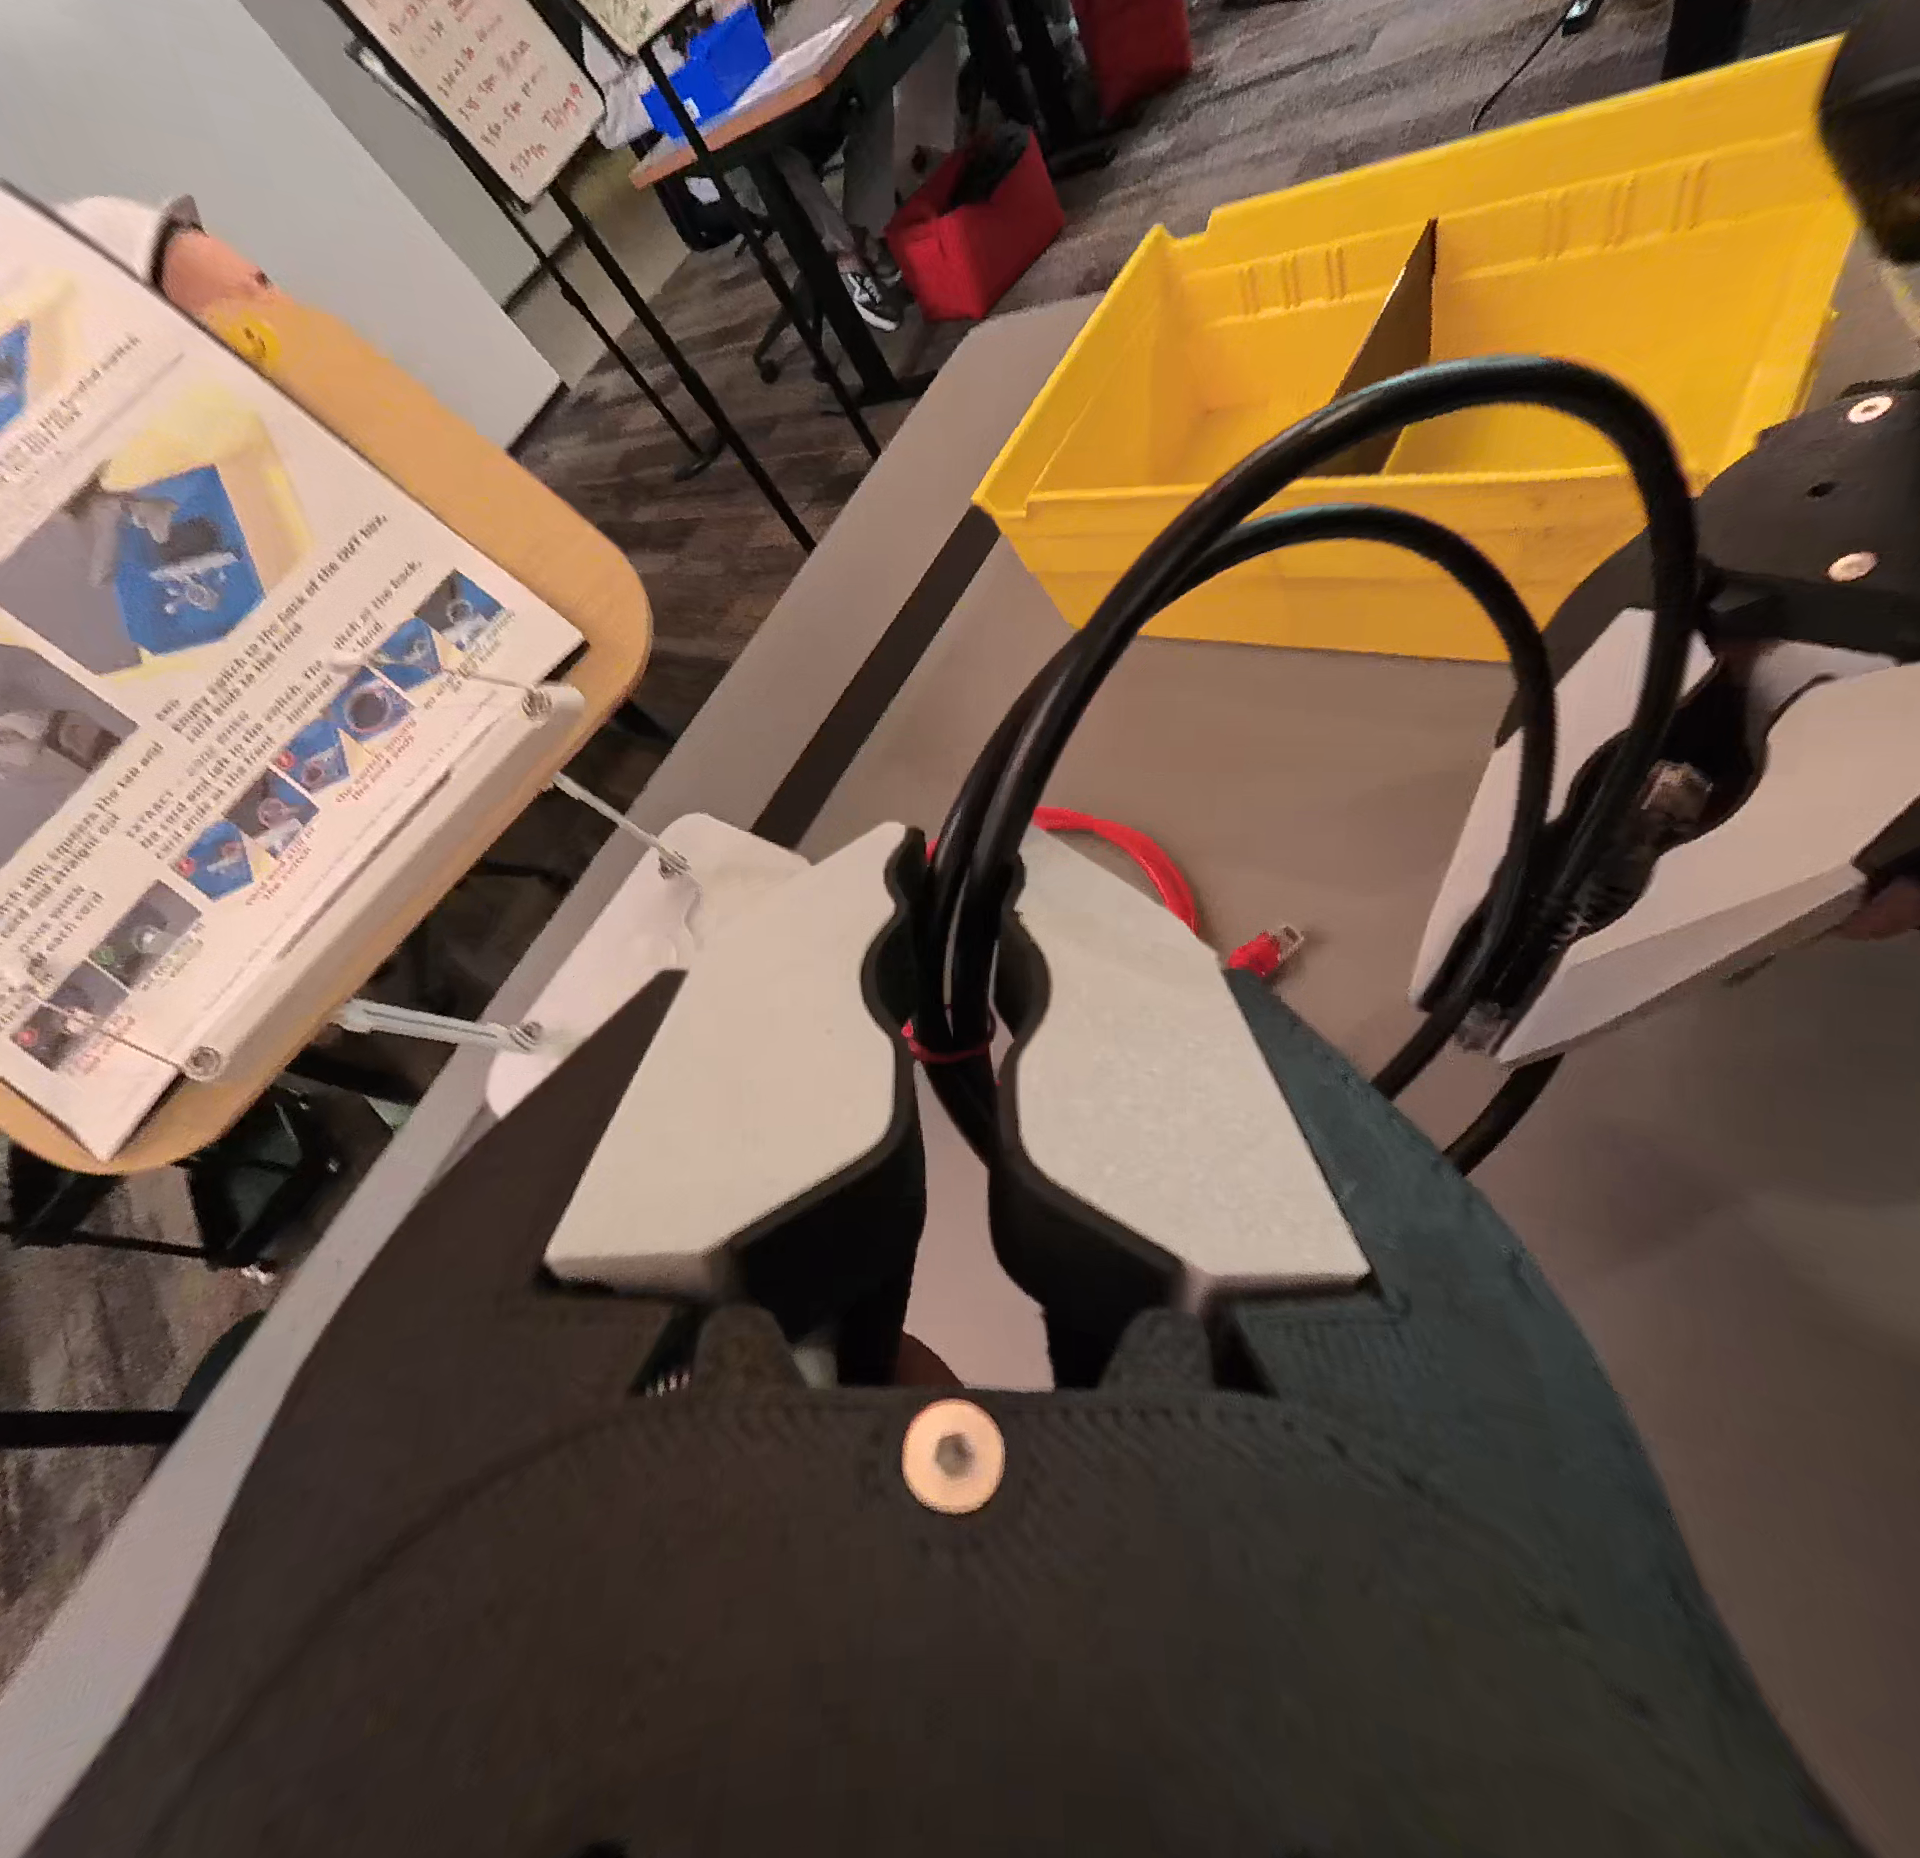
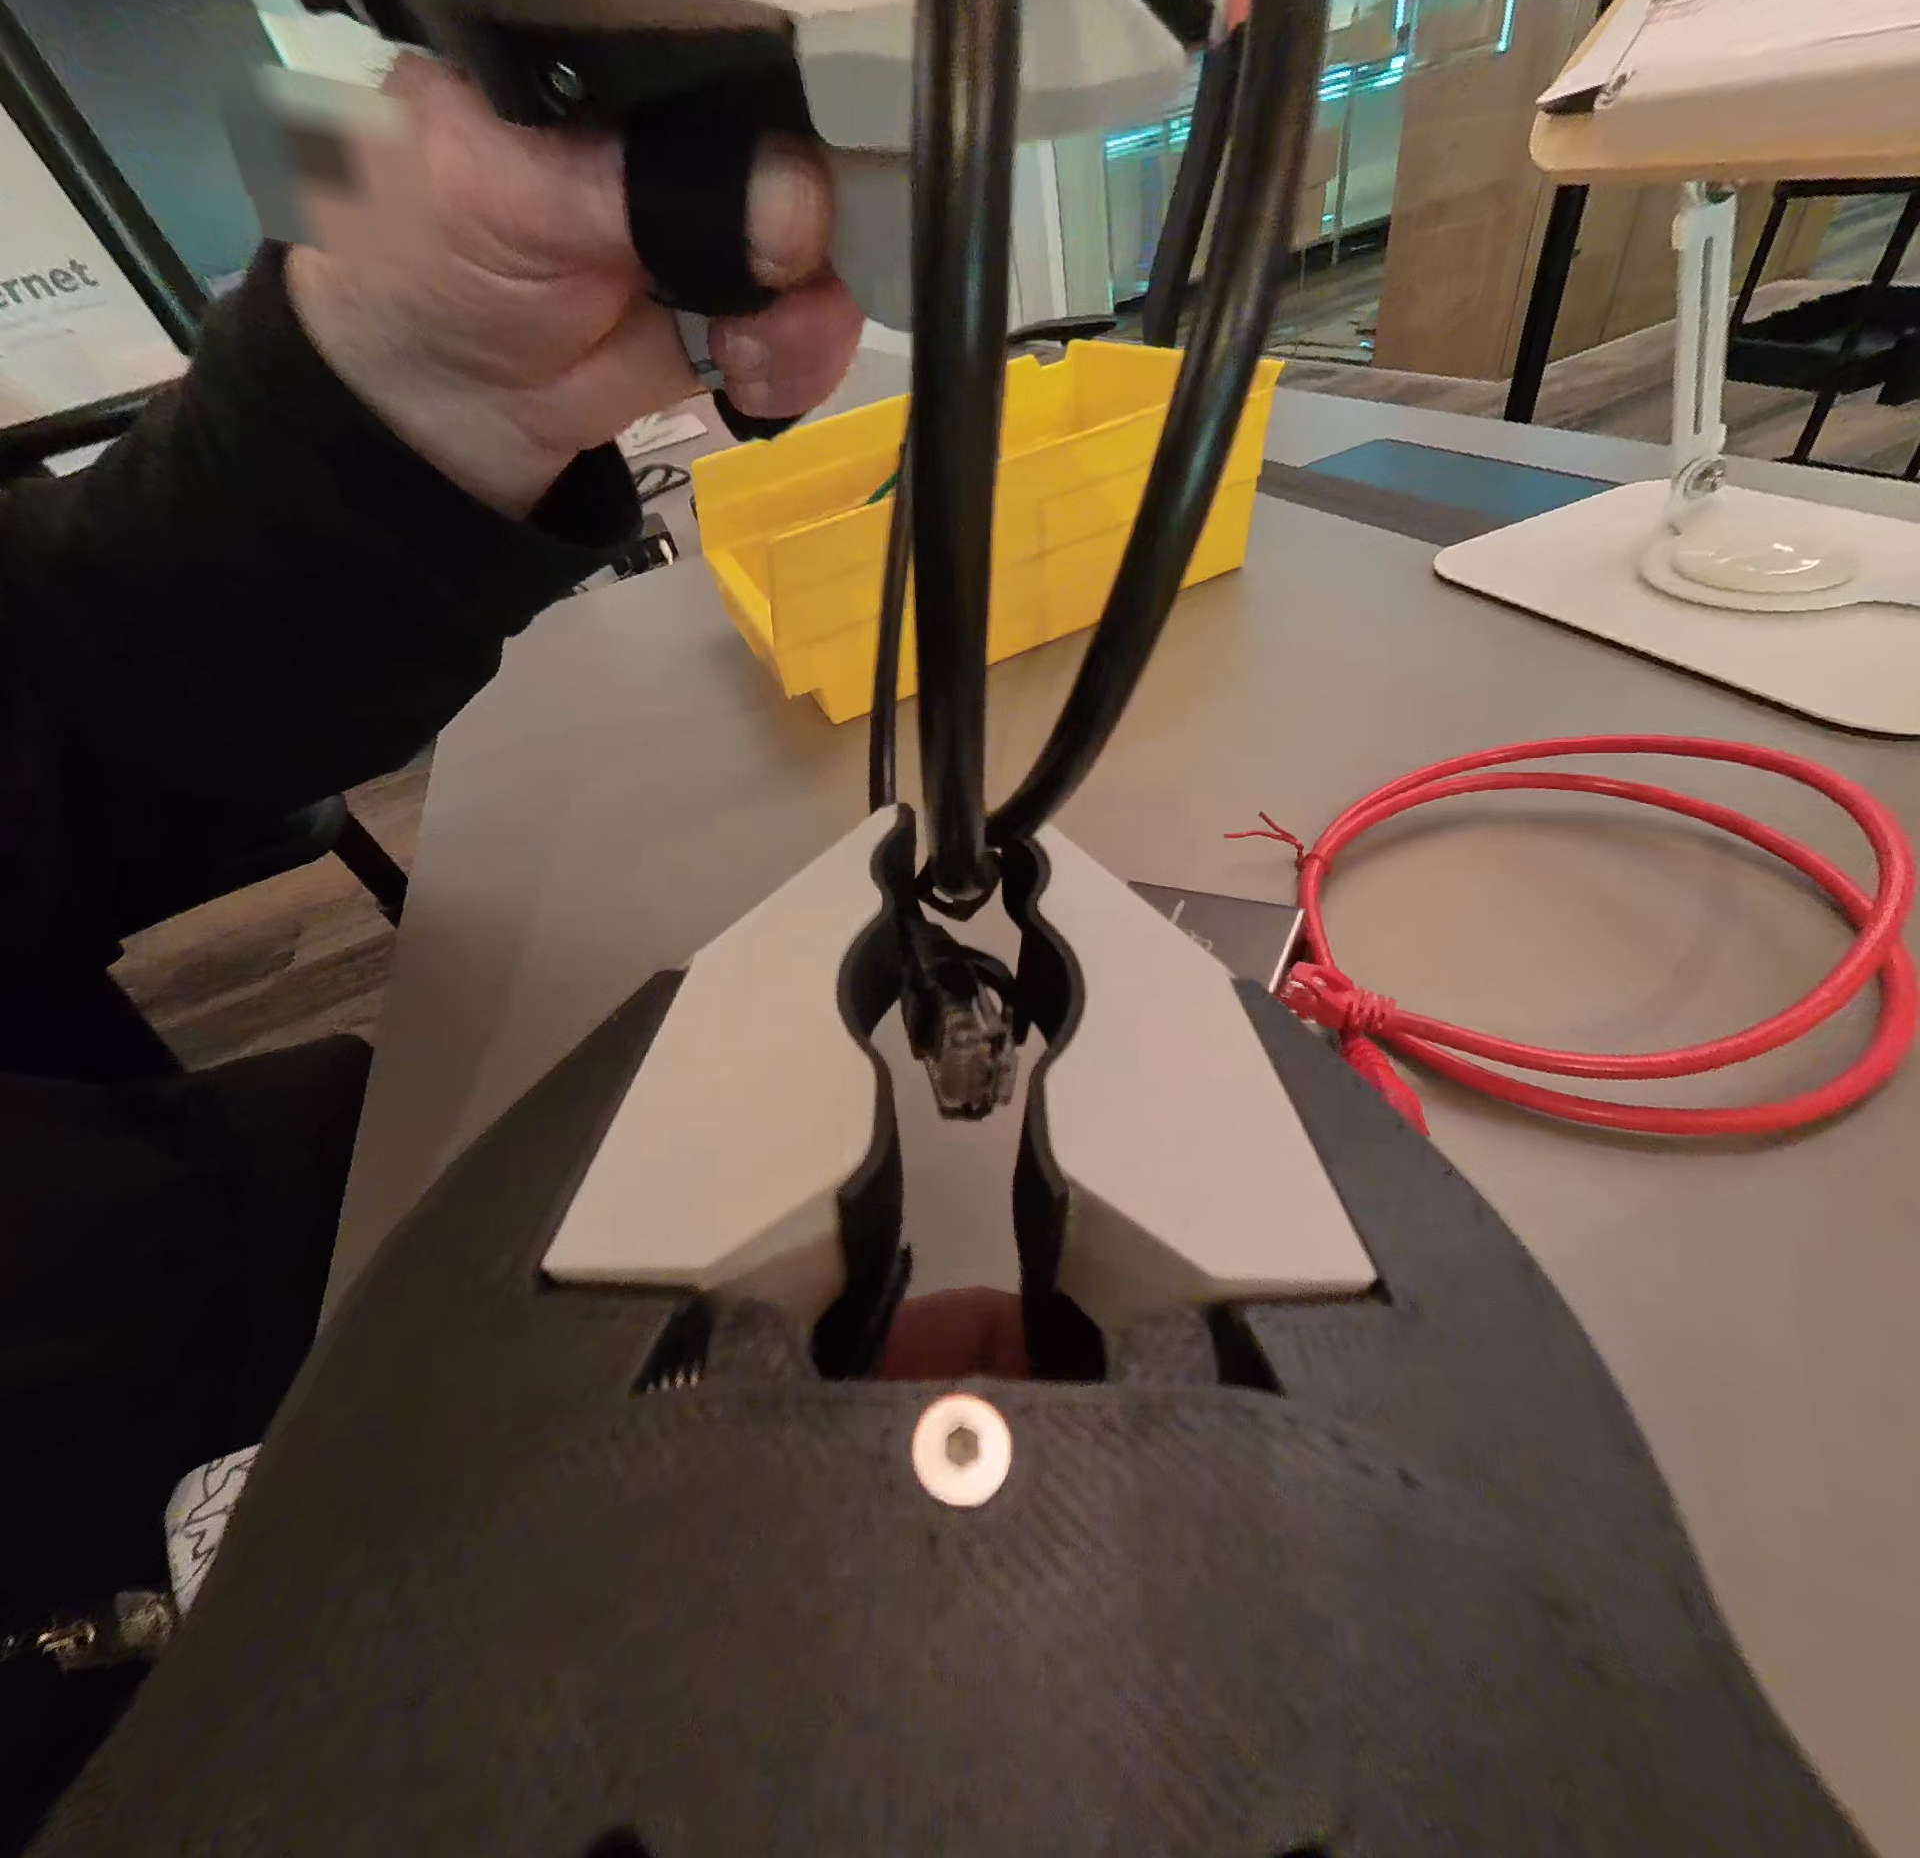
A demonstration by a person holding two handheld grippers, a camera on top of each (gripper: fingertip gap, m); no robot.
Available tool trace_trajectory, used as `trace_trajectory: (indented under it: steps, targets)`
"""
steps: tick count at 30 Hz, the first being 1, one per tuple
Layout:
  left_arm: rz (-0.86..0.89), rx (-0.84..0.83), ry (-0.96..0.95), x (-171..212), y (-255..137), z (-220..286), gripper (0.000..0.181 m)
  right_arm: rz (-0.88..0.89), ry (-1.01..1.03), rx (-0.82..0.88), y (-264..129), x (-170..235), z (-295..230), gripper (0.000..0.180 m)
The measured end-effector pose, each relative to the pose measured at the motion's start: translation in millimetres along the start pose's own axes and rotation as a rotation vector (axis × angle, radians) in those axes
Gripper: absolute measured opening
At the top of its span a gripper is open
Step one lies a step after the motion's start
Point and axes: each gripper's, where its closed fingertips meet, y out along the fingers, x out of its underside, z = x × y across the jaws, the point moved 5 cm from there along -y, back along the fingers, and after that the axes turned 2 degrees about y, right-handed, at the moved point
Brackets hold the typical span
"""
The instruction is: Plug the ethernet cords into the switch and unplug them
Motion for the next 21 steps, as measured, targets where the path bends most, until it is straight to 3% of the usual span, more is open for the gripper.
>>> trace_trajectory:
  steps: [12,17,21]
  targets:
    - [-0.361,0.116,-0.207,110.4,1.3,9.3,0.010,-0.127,-0.047,-0.078,6.4,15.1,-12.5,0.014]
    - [-0.399,0.179,-0.239,143.6,-4.4,25.1,0.012,-0.215,-0.149,-0.069,14.9,27.2,-20.9,0.013]
    - [-0.406,0.297,-0.259,155.2,-22.8,37.5,0.034,-0.282,-0.292,-0.034,16.8,35.6,-22.8,0.013]
